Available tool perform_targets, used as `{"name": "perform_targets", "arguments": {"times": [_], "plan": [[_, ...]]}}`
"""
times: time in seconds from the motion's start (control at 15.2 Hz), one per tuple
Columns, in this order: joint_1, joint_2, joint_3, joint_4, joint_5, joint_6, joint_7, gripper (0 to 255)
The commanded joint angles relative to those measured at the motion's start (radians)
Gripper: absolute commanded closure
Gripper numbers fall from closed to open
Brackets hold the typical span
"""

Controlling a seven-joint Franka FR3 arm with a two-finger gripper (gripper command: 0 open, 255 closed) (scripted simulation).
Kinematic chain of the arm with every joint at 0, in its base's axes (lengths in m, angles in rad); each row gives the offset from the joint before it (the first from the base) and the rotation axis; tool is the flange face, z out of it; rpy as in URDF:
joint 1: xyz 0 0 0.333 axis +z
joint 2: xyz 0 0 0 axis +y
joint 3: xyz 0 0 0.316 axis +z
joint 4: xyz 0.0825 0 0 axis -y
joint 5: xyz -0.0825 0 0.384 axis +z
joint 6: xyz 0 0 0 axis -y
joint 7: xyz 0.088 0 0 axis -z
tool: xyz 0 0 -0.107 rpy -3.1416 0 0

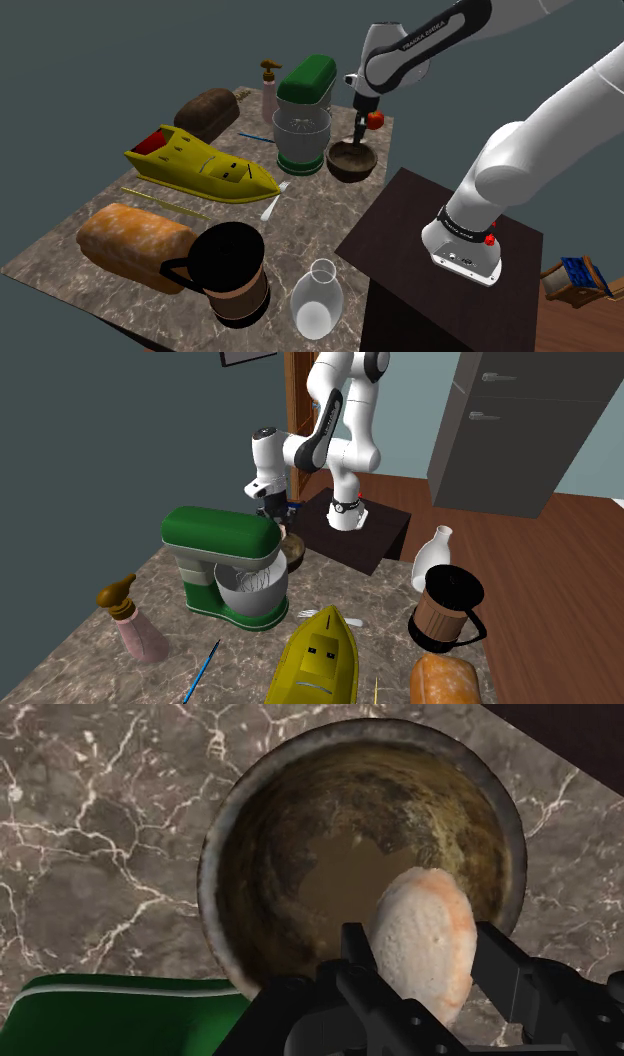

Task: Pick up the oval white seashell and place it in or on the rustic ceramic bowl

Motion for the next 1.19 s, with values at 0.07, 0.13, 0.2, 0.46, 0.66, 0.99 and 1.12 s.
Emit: {"name": "perform_targets", "arguments": {"times": [0.07, 0.13, 0.2, 0.46, 0.66, 0.99, 1.12], "plan": [[-0.001, 0.041, -0.012, -0.01, 0.006, 0.05, -0.02, 255], [0.0, 0.053, -0.013, -0.015, 0.009, 0.067, -0.024, 255], [0.002, 0.066, -0.014, -0.019, 0.013, 0.084, -0.027, 255], [0.01, 0.12, -0.02, -0.034, 0.032, 0.152, -0.045, 255], [0.017, 0.165, -0.024, -0.041, 0.051, 0.203, -0.061, 255], [0.017, 0.168, -0.024, -0.042, 0.053, 0.207, -0.062, 255], [0.017, 0.168, -0.024, -0.042, 0.053, 0.207, -0.062, 255]]}}
